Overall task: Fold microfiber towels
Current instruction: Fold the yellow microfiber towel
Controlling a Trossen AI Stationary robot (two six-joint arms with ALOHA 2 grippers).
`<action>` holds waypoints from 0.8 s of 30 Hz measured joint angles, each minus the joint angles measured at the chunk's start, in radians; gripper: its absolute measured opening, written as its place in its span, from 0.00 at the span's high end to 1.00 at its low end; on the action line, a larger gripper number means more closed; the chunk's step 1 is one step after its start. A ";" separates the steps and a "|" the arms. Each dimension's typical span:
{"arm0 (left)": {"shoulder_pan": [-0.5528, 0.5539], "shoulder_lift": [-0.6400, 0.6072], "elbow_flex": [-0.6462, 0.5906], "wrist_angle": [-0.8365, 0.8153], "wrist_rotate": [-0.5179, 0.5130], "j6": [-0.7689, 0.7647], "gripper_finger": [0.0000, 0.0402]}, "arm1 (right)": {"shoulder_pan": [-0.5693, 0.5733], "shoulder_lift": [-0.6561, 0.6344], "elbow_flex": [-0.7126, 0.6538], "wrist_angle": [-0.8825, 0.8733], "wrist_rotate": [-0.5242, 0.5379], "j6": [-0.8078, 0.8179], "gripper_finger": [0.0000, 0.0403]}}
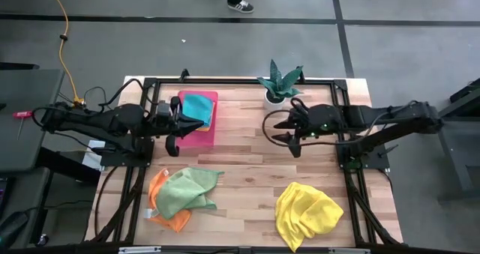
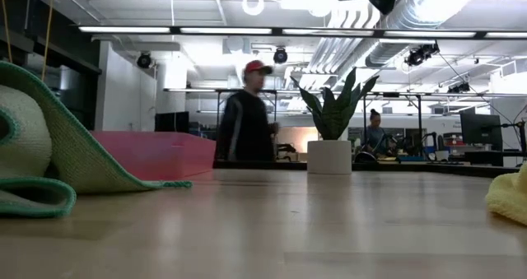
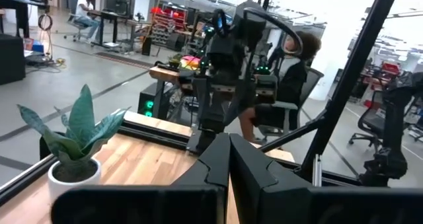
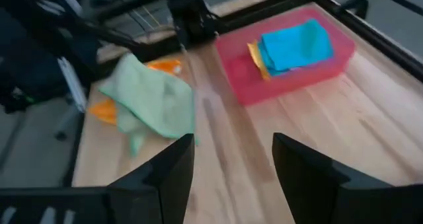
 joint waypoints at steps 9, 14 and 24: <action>0.000 0.000 0.000 0.000 0.002 -0.016 1.00 | 0.000 -0.035 -0.026 0.041 -0.032 -0.014 0.51; 0.000 0.000 0.000 0.000 0.002 -0.016 1.00 | 0.008 0.005 0.025 -0.006 -0.114 0.045 0.51; 0.000 0.000 0.000 -0.020 -0.006 0.033 1.00 | 0.312 0.396 0.360 -0.534 -0.197 0.084 0.51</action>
